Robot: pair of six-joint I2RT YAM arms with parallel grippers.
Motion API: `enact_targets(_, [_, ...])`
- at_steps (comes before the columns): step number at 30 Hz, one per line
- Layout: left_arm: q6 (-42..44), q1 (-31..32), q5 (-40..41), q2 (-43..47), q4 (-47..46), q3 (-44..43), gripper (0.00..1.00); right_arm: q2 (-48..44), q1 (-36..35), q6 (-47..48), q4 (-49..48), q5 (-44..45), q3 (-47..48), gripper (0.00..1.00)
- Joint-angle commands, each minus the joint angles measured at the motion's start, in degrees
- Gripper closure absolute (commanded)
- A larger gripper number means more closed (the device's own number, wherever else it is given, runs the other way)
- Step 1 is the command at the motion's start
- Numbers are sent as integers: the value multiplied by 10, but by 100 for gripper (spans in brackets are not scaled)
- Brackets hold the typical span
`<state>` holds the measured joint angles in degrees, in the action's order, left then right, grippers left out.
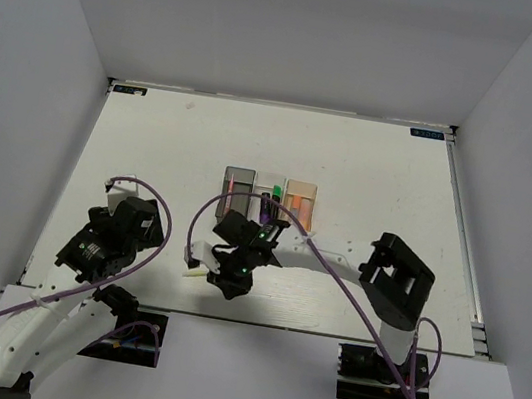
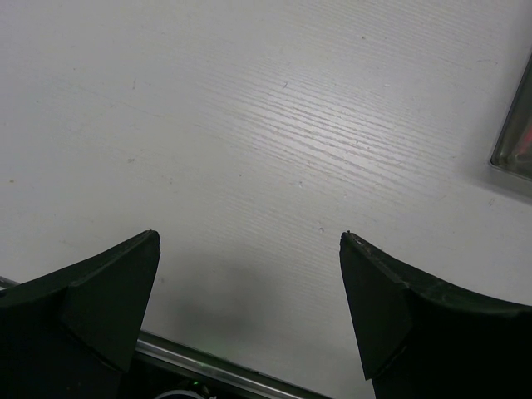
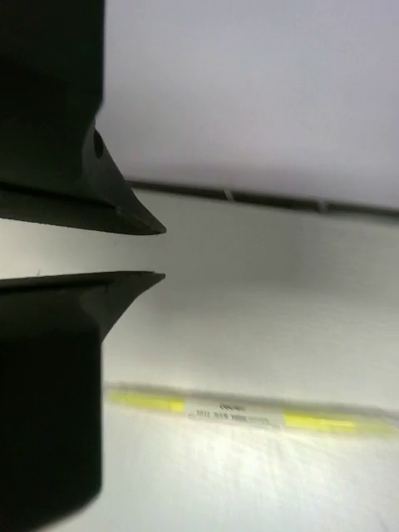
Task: Sort the stationery into containers
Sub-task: Move the pen to the center of the board, then pick up the pen from the center of the board.
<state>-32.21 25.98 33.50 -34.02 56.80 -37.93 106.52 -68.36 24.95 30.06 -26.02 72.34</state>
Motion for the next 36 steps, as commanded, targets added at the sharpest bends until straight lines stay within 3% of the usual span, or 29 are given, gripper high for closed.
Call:
enact_targets(1, [-3, -7, 9, -2, -14, 8, 0, -48, 10, 48, 13, 77, 55, 71])
enact_targets(2, [8, -8, 3, -4, -24, 12, 0, -50, 13, 65, 9, 90, 59, 67])
enact_targets(5, [28, -41, -120, -65, -91, 25, 38, -71, 30, 67, -4, 125, 48, 67])
enact_targets(6, [27, -65, -139, -84, -99, 26, 66, -76, 37, 63, -10, 132, 36, 72])
enact_targets(8, [18, -83, -212, -157, -137, 20, 89, -101, 42, 52, -26, 149, 18, 81])
enact_targets(9, [1, -104, -228, -172, -129, 11, 100, -106, 47, 42, -38, 155, 5, 93])
enact_targets(11, [-3, -109, -265, -232, -167, 2, 100, -129, 55, 28, -52, 178, -12, 100])
enact_targets(18, [-15, -86, -273, -343, -240, -46, 99, -191, 80, 2, -76, 177, -69, 100])
enact_targets(21, [-17, -87, -267, -368, -249, -65, 92, -207, 91, -3, -84, 173, -90, 100])
enact_targets(24, [-14, -87, -262, -371, -261, -72, 80, -217, 100, -6, -90, 164, -105, 99])
enact_targets(27, [11, -87, -286, -382, -293, -69, 61, -217, 109, -8, -93, 155, -111, 96])
enact_targets(28, [44, -87, -301, -395, -295, -78, 55, -217, 111, -10, -92, 153, -111, 96])
enact_targets(29, [57, -87, -326, -401, -298, -83, 43, -216, 116, -9, -92, 149, -110, 94])
enact_targets(32, [163, -87, -385, -439, -310, -102, 23, -217, 125, -10, -92, 140, -114, 92])
enact_targets(33, [183, -88, -424, -447, -310, -107, 23, -217, 125, -10, -93, 138, -117, 92])
enact_targets(36, [254, -85, -440, -494, -293, -138, 22, -220, 134, -11, -91, 130, -122, 91])
